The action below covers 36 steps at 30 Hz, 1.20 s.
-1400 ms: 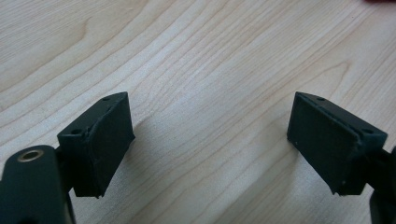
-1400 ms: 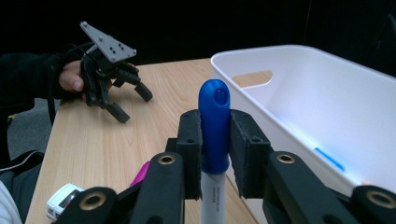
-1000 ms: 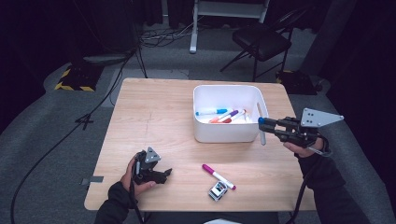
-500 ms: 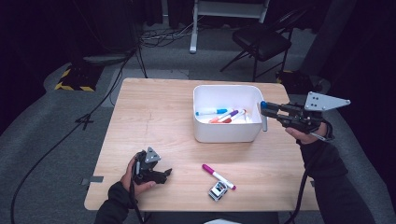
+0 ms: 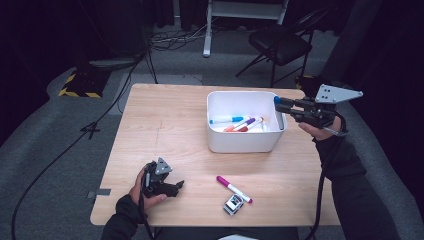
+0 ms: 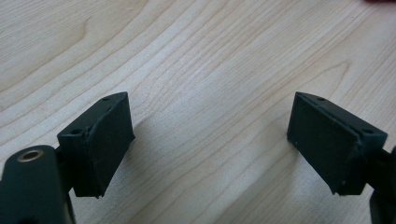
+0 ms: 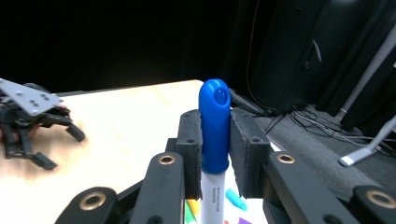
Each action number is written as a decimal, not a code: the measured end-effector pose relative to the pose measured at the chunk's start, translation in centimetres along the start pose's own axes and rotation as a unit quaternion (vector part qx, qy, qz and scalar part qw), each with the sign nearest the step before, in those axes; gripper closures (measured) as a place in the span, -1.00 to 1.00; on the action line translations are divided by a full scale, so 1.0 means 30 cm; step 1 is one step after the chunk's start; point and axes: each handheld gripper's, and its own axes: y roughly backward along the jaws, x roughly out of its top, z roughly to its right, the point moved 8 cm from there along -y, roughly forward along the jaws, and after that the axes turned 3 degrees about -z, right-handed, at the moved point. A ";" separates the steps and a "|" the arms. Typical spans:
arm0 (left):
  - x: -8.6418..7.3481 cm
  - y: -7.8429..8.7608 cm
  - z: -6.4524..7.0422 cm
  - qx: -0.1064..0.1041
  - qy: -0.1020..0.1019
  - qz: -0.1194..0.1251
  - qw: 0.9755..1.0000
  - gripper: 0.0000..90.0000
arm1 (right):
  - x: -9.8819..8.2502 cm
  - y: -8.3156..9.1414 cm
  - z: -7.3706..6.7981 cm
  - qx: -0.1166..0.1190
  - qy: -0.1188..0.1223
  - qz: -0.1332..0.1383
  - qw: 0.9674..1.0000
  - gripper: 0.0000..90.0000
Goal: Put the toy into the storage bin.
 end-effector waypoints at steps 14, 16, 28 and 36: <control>0.001 0.000 -0.001 0.001 -0.001 0.001 1.000 -0.67 | -0.073 -0.103 0.077 -0.010 -0.014 -0.045 0.999 0.67; 0.000 0.000 0.000 0.000 0.000 0.000 1.000 -0.68 | -0.088 -0.118 0.081 -0.011 -0.012 -0.054 0.998 0.67; 0.001 0.002 -0.004 0.005 -0.002 0.000 1.000 -0.67 | -0.199 -0.190 0.069 0.010 -0.005 -0.103 0.995 0.67; 0.001 0.001 -0.004 0.004 -0.002 0.001 1.000 -0.67 | -0.277 -0.225 0.039 0.029 0.002 -0.130 0.991 0.67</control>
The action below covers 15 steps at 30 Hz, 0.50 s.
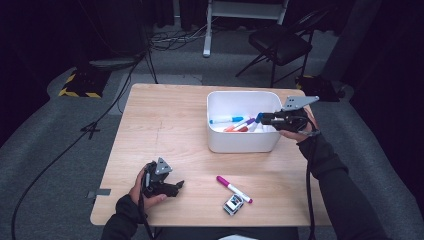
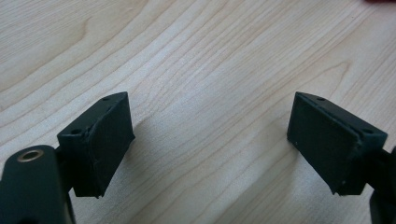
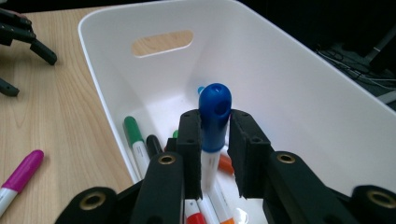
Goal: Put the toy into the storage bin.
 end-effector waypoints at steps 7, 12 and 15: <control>0.000 0.001 0.000 0.001 0.000 0.000 1.000 -0.67 | -0.059 0.011 0.005 0.000 -0.010 -0.011 1.000 0.67; 0.000 0.001 0.000 0.001 0.000 0.000 1.000 -0.67 | -0.091 0.029 0.016 -0.004 -0.020 -0.012 1.000 0.67; 0.000 0.001 0.000 0.001 0.000 0.000 1.000 -0.68 | -0.103 0.034 0.026 -0.008 -0.023 -0.014 1.000 0.80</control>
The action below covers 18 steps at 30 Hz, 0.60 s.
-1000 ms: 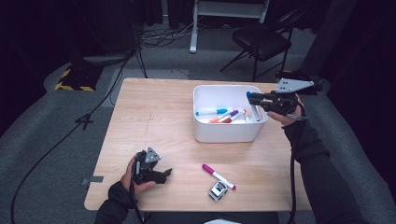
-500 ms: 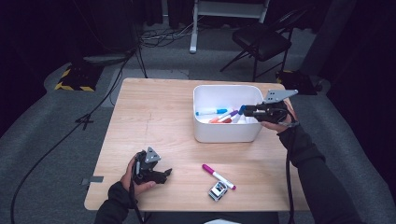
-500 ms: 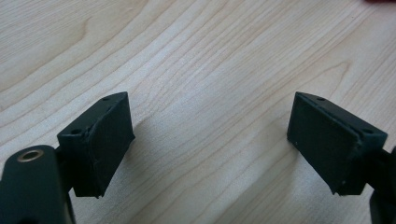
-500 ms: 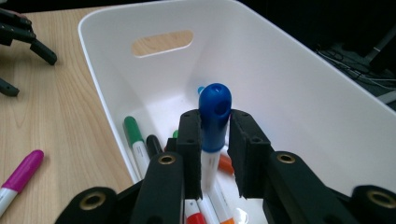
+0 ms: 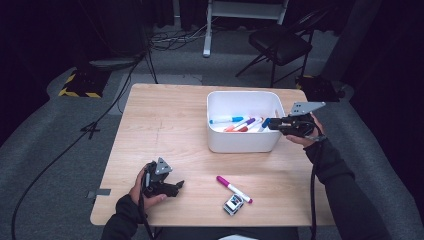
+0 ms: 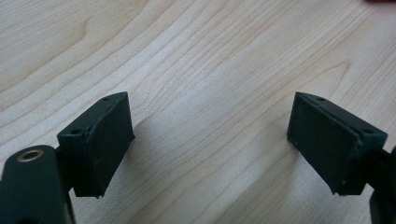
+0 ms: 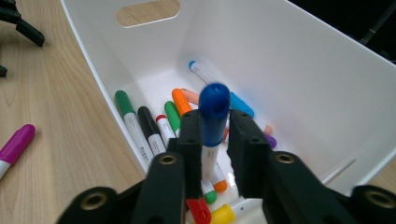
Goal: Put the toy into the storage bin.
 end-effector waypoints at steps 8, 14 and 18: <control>0.000 -0.001 0.001 -0.001 0.000 0.000 1.000 -0.67 | 0.000 -0.004 -0.002 0.001 0.003 0.002 1.000 0.71; 0.000 0.000 0.000 0.000 0.000 0.000 1.000 -0.67 | 0.011 -0.008 -0.020 0.005 0.000 0.008 1.000 0.60; 0.000 0.000 0.000 0.000 0.000 0.000 1.000 -0.67 | 0.037 0.008 -0.047 0.012 -0.001 0.034 0.999 0.48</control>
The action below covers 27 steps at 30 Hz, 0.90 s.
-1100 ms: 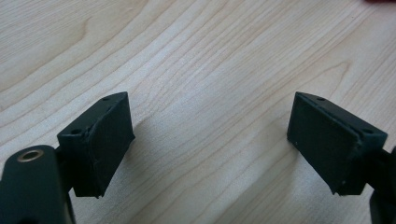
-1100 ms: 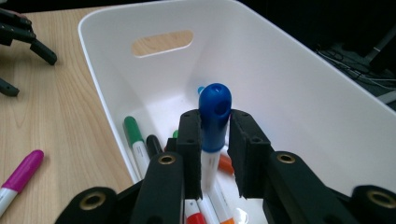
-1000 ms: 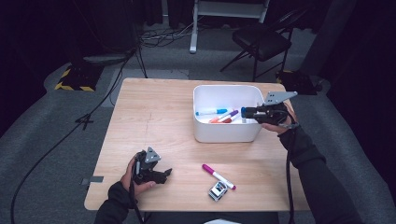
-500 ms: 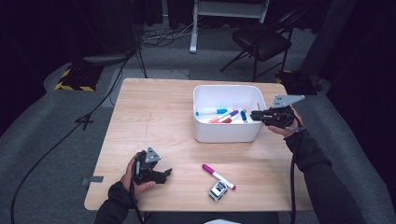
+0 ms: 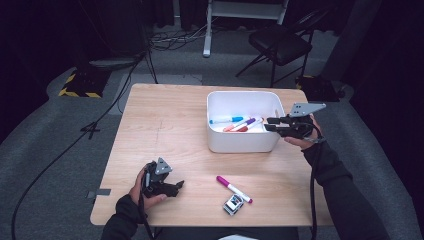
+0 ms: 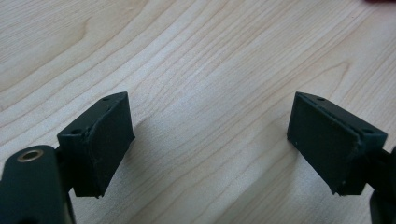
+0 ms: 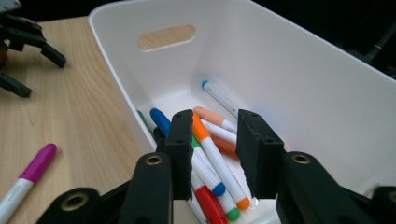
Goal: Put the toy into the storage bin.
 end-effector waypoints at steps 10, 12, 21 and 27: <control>0.000 0.000 0.000 0.000 0.000 0.000 1.000 -0.68 | 0.048 0.026 -0.132 0.023 0.008 0.049 0.999 0.31; 0.000 0.000 0.000 0.000 0.000 0.000 1.000 -0.67 | 0.044 0.022 -0.160 0.028 0.014 0.047 0.998 0.30; 0.000 -0.001 0.001 -0.001 0.000 0.000 1.000 -0.68 | -0.009 -0.052 -0.299 0.069 0.028 0.026 0.997 0.23; 0.000 -0.001 0.002 -0.003 0.001 0.000 1.000 -0.67 | -0.078 -0.156 -0.402 0.101 0.040 -0.014 0.994 0.18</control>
